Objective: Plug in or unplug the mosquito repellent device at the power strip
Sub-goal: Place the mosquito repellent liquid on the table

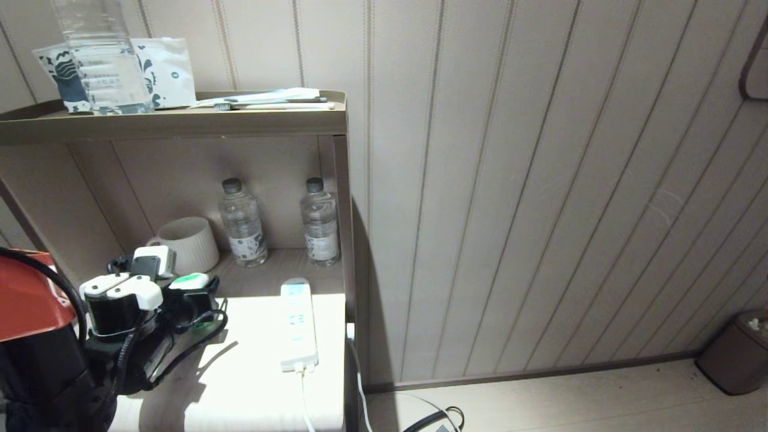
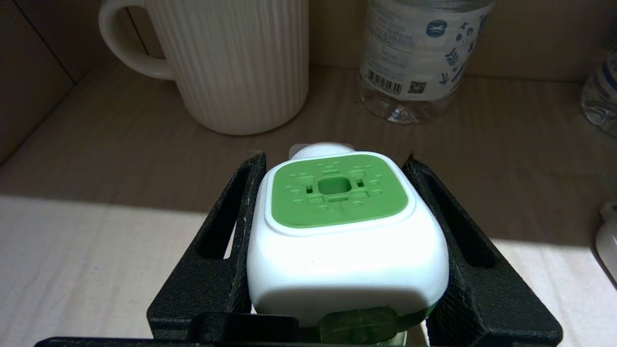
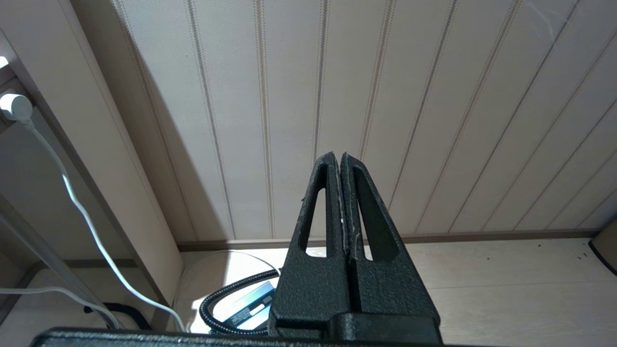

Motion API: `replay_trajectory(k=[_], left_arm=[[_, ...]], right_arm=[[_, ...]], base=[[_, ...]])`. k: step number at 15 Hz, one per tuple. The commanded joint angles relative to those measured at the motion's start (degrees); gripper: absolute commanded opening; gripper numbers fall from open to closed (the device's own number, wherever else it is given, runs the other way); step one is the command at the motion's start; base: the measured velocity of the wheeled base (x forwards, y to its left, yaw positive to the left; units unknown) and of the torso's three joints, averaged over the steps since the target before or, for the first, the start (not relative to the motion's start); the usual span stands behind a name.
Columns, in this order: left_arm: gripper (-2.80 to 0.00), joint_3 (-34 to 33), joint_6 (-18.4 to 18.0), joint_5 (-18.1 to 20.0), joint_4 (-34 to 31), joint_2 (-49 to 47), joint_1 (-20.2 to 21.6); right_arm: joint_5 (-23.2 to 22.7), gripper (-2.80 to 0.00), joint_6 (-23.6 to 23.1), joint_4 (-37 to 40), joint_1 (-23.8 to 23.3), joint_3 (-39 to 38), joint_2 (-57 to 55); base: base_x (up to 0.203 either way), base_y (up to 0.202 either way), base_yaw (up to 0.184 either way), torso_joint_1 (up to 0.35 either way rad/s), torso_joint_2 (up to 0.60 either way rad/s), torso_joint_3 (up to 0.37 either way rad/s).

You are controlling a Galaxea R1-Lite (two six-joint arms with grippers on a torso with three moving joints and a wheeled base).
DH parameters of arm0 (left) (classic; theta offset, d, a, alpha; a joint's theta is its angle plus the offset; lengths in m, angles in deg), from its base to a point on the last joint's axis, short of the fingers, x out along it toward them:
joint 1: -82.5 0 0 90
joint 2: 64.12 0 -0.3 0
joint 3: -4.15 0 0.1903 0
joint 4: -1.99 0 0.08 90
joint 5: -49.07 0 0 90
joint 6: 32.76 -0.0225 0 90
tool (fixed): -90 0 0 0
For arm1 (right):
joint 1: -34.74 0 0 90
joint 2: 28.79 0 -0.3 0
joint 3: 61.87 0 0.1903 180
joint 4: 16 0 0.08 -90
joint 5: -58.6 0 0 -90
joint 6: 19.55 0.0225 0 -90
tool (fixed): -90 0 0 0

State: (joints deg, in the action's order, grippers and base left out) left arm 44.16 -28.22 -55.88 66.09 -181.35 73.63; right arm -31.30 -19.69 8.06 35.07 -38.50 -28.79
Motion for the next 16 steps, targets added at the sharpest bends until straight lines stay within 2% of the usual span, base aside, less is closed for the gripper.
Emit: replay_trajectory(k=[1, 3, 6, 16], left_arm=[[-2.8, 1.19, 0.12, -0.51, 2.49, -1.95, 0.0], [-2.8, 1.73, 0.12, -0.59, 2.49, -2.21, 0.0], [-2.8, 4.63, 0.12, -2.97, 2.49, -3.07, 0.01], [-2.8, 0.76, 0.12, -5.52, 2.49, -3.8, -3.44]], right_arm=[[-0.01, -2.8, -0.04, 0.01, 0.02, 0.0, 0.0], [-0.01, -2.8, -0.04, 0.01, 0.02, 0.0, 0.0], [-0.01, -2.8, -0.04, 0.01, 0.02, 0.0, 0.0], [-0.02, -2.8, -0.04, 0.01, 0.02, 0.0, 0.0]], base=[[0.0, 0.0, 0.0, 0.0, 0.0, 0.0], [0.0, 0.0, 0.0, 0.0, 0.0, 0.0], [0.0, 0.0, 0.0, 0.0, 0.0, 0.0], [0.0, 0.0, 0.0, 0.0, 0.0, 0.0]])
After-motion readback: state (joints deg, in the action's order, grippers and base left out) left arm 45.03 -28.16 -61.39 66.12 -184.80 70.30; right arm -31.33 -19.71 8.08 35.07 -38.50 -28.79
